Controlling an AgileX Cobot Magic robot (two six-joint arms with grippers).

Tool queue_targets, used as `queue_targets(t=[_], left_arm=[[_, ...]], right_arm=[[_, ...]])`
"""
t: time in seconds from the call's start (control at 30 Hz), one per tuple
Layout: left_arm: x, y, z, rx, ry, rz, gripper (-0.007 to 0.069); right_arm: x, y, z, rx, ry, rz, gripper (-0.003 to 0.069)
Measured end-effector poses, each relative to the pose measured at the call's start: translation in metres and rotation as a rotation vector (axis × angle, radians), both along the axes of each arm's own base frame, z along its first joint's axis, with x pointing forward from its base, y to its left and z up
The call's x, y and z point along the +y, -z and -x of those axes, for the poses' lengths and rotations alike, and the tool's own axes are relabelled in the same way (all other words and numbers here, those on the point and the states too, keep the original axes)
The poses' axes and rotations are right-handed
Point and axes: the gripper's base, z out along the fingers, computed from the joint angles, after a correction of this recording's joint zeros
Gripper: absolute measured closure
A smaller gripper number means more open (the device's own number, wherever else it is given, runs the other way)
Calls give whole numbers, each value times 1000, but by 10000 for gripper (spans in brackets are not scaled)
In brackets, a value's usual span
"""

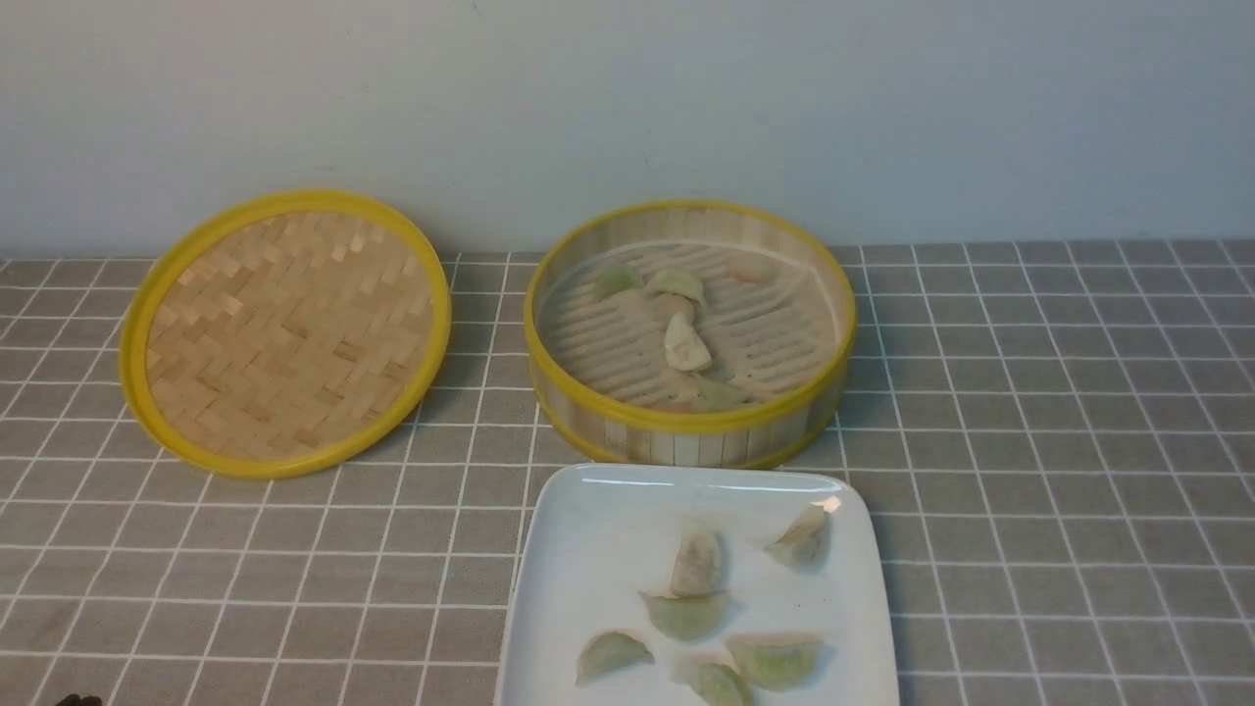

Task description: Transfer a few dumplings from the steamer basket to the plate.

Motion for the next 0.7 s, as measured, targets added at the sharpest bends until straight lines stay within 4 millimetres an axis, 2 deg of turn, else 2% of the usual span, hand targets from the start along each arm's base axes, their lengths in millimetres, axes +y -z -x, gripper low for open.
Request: queue_targets(t=[0.7], left_arm=[[0, 0, 0, 0, 0, 0, 629]], right_arm=[[3, 4, -1, 34, -36, -39, 673]])
